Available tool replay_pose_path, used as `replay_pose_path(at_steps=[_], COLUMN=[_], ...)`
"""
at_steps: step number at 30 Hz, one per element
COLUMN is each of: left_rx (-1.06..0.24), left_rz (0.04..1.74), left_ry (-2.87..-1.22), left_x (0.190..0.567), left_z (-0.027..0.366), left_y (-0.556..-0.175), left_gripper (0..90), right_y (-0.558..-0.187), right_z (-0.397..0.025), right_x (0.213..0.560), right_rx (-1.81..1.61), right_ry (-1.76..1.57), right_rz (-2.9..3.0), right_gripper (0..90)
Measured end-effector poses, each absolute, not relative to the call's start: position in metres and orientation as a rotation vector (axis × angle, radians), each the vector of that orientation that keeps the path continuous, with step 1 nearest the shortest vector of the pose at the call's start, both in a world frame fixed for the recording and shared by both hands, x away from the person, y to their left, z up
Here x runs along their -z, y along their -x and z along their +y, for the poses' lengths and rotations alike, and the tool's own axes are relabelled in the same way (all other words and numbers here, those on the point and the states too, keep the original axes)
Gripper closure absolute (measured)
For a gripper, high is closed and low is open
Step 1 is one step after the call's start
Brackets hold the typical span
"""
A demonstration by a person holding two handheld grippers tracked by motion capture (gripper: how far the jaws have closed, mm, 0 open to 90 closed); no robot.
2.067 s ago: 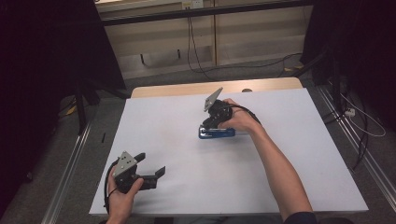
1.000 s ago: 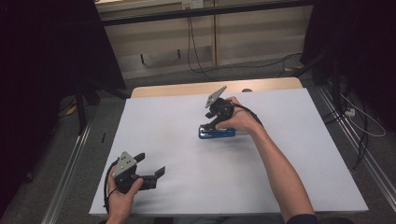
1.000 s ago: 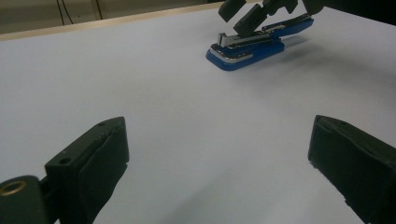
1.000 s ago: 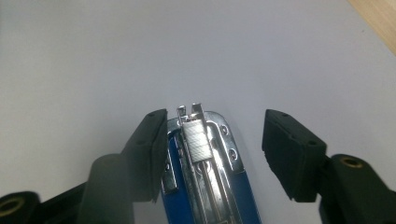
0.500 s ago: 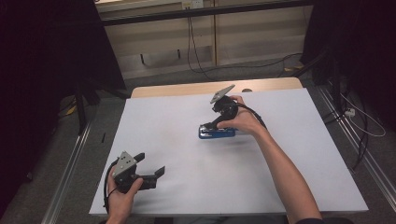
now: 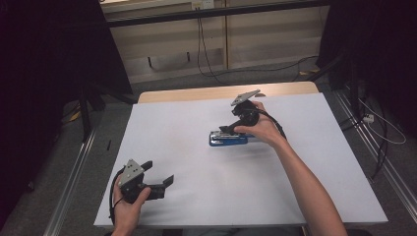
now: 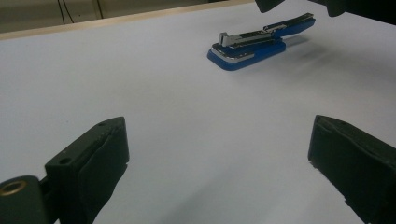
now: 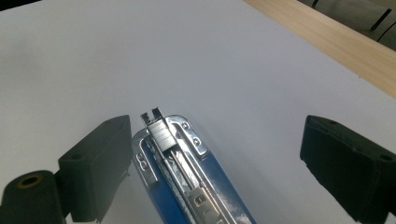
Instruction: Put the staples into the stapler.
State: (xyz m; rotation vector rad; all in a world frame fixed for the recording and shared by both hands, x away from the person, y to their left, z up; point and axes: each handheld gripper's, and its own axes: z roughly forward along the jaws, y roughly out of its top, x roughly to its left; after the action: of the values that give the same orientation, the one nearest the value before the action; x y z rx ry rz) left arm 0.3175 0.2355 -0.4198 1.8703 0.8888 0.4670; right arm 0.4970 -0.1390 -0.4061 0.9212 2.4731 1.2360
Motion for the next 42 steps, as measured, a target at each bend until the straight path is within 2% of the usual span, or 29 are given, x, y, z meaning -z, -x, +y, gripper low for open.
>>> replay_pose_path(at_steps=[16, 22, 42], left_rx=[-0.462, -0.468, -0.464], left_rz=[0.888, 0.888, 0.896], left_ry=[-1.869, -1.872, -1.878], left_x=[0.420, 0.420, 0.421], left_z=[0.234, 0.235, 0.235], left_y=[-0.317, -0.318, -0.318], left_gripper=[5.3, 5.3, 5.3], right_y=[-0.476, -0.468, -0.440], right_z=[-0.153, -0.159, -0.190], right_x=[0.409, 0.408, 0.414], right_rx=[-1.288, -1.282, -1.290], right_ry=[-1.019, -1.044, -1.170], right_rz=[2.372, 2.287, 2.103], right_gripper=[8.1, 10.6, 6.2])
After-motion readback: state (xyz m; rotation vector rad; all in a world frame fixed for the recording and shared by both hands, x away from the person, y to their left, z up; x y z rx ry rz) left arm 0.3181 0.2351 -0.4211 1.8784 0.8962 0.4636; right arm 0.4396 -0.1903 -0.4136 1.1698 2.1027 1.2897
